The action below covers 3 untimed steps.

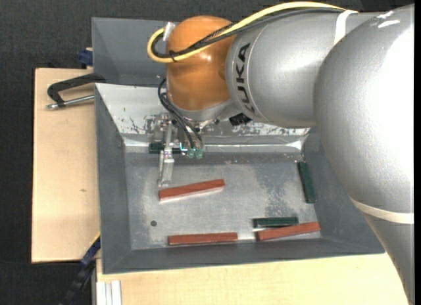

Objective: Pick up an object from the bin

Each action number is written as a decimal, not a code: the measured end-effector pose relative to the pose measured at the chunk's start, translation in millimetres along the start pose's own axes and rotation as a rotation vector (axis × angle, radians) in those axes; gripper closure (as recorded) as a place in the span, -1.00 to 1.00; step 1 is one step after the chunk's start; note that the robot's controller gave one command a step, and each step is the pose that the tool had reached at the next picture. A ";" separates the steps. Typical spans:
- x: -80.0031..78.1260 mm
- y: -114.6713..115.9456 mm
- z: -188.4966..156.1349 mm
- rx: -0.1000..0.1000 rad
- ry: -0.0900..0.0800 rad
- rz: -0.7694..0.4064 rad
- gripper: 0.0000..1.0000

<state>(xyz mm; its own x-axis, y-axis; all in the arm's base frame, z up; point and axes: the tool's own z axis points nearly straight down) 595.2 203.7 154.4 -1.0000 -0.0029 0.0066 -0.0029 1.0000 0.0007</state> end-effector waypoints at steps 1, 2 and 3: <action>-2.2 -0.9 -5.2 -0.002 -0.008 0.002 -1.00; 21.0 -62.7 68.7 -0.001 -0.011 -0.107 -1.00; 25.6 -84.6 63.4 0.000 -0.006 -0.151 -1.00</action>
Offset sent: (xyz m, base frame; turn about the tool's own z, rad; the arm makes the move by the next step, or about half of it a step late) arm -0.0268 -0.0765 -0.0844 -0.1236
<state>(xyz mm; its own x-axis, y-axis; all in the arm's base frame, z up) 569.4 119.1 91.1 -0.9881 -0.1537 0.0005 -0.1537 0.9881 0.0012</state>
